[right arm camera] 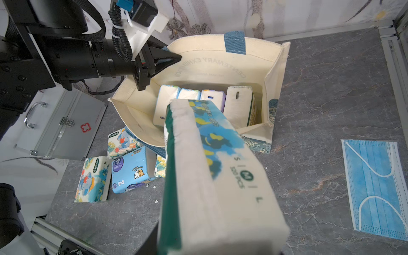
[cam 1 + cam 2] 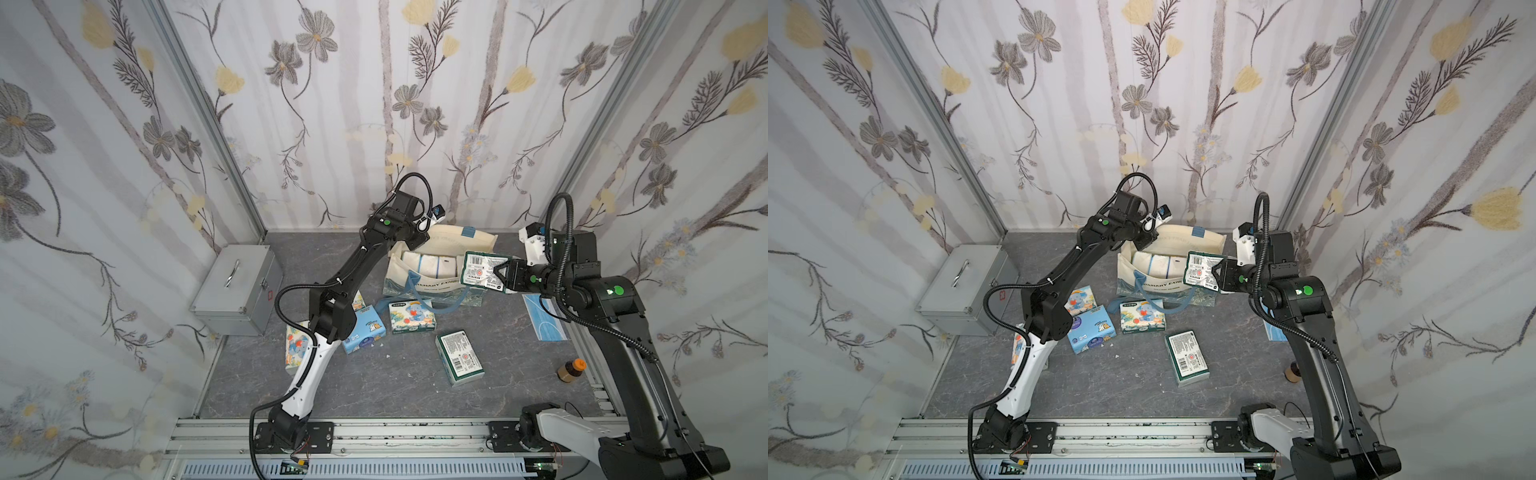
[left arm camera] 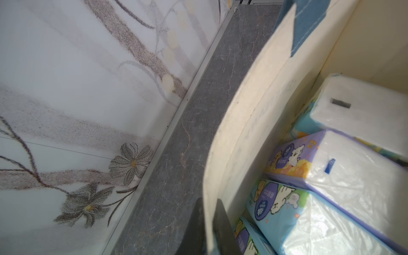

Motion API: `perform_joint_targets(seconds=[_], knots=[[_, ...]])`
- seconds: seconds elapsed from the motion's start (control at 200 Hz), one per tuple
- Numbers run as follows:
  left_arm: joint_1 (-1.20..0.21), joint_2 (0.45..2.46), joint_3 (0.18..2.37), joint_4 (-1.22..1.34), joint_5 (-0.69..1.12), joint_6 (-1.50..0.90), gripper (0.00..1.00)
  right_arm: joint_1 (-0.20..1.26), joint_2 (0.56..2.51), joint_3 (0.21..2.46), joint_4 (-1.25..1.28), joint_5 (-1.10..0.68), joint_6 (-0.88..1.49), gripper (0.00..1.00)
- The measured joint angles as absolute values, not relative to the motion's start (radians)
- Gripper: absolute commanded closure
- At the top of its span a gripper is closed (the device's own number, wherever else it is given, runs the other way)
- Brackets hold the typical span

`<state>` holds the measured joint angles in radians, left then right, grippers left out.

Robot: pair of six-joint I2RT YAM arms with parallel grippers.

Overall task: Put tissues into the canvas bag
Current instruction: Adjust the canvas bag at the center of the board, then adjust the pack of facial tissues in the canvas bag.

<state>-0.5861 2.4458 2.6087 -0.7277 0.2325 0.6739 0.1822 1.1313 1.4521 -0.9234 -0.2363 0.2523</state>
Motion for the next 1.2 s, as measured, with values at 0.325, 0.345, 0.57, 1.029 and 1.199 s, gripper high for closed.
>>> perform_joint_targets(seconds=[0.325,0.345,0.57,1.029,1.199], knots=[[-0.675,2.354,2.529,-0.646,-0.059,0.677,1.0,0.182,1.097,1.453,-0.93,-0.202,0.218,0.62],[-0.677,2.344,2.513,-0.641,-0.07,0.673,1.0,0.182,1.095,1.453,-0.93,-0.202,0.215,0.62],[-0.727,2.161,2.156,-0.481,-0.158,0.655,1.0,0.193,1.093,1.455,-0.93,-0.162,0.182,0.64],[-0.781,1.885,1.561,0.008,-0.128,0.688,1.0,0.354,1.124,1.344,-0.836,-0.038,0.164,0.65],[-0.791,1.876,1.553,0.034,-0.131,0.704,1.0,0.416,1.114,1.223,-0.787,0.031,0.167,0.7]])
